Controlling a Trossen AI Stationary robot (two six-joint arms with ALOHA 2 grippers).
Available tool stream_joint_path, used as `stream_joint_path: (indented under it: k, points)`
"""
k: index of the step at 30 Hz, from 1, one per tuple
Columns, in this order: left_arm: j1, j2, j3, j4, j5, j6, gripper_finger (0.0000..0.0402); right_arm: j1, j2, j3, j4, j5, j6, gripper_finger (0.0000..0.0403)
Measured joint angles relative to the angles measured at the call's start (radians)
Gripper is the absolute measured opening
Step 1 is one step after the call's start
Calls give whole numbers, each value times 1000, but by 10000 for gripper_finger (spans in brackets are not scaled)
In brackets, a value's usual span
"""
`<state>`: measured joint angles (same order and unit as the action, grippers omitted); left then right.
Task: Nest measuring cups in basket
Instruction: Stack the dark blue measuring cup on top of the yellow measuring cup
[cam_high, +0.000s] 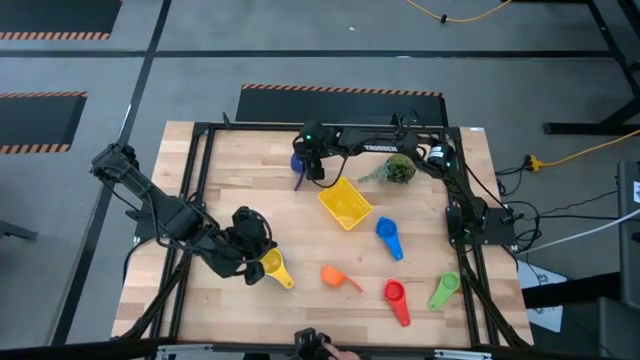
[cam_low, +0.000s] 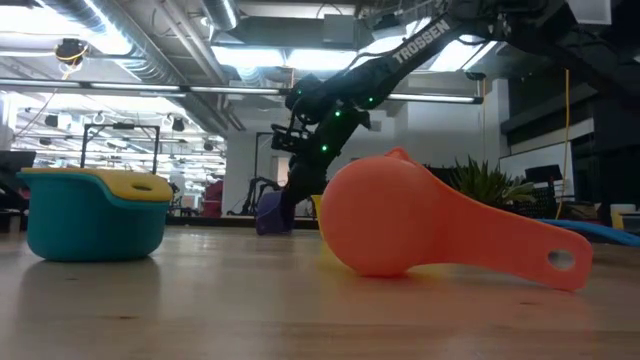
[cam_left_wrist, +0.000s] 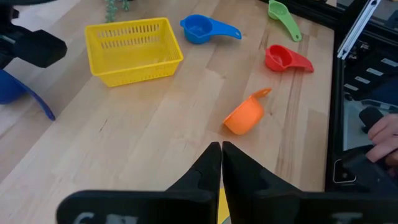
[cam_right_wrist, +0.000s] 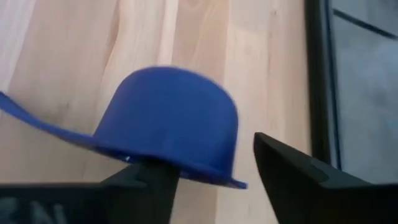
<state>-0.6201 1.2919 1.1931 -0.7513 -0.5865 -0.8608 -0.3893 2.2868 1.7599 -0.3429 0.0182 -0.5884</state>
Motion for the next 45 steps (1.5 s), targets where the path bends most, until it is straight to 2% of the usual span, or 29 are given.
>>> stream_joint_path:
  k: [10, 13, 19, 25, 32, 38, 45]
  points:
    - [0, 0, 0, 0, 1, 0, 3, 2, 6, 0, -1, -1, -30, 52]
    - [0, 0, 0, 0, 1, 0, 7, 9, 0, 6, -18, 0, -40, 24]
    - [0, 0, 0, -6, 1, 5, 9, 41, -7, 75, -136, 1, -45, 24]
    - [-1, -4, 0, -134, 39, -8, 1, 100, -9, 174, -260, 0, -46, 31]
    - [-2, -51, 0, -361, 98, -164, 1, 200, -9, 255, -336, -1, -49, 24]
    - [-29, -71, 0, -556, 144, -297, 2, 301, -11, 268, -344, -1, -49, 25]
    - [-77, -71, -76, -554, 144, -424, 2, 440, -11, 268, -332, -3, -49, 25]
